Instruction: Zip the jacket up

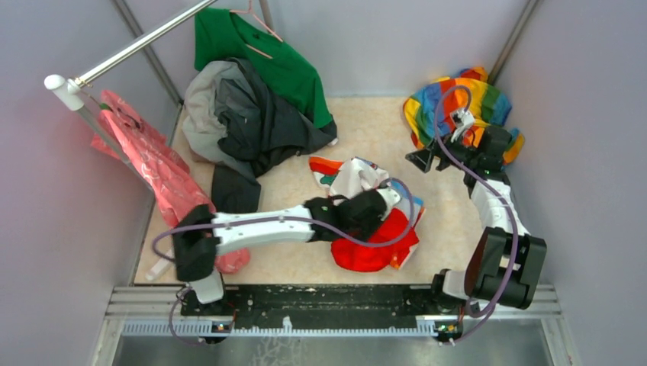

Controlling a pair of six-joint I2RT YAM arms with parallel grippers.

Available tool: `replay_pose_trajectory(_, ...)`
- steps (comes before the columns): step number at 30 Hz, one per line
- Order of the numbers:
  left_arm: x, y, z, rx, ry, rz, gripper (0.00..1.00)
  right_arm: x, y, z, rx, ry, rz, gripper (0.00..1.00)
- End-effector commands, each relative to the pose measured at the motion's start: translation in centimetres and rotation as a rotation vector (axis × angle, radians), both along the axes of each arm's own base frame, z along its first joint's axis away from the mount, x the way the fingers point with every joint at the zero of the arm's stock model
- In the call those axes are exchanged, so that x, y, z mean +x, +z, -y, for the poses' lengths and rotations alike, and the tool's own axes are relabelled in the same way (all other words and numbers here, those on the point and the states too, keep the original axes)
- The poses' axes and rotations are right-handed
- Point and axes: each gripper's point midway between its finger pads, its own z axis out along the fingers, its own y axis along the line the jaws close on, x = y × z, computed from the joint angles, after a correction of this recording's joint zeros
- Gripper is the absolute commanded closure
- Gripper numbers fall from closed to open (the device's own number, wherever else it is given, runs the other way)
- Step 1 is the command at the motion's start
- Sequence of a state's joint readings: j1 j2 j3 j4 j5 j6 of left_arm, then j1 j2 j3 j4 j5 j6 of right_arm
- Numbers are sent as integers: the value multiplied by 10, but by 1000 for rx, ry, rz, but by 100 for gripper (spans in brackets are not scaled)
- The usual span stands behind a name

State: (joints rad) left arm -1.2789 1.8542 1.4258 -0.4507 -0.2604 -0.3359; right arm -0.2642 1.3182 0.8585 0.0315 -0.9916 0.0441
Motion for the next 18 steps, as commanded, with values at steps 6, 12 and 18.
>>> replay_pose_trajectory(6, 30, 116, -89, -249, -382, 92, 100, -42, -8, -27, -184, 301, 395, 16)
replay_pose_trajectory(12, 49, 106, -149, -188, -272, 29, 100, -76, -56, -65, -435, 610, 551, 15)
replay_pose_trajectory(18, 45, 78, -179, -100, -208, -52, 100, -84, -78, -101, -503, 765, 614, 15)
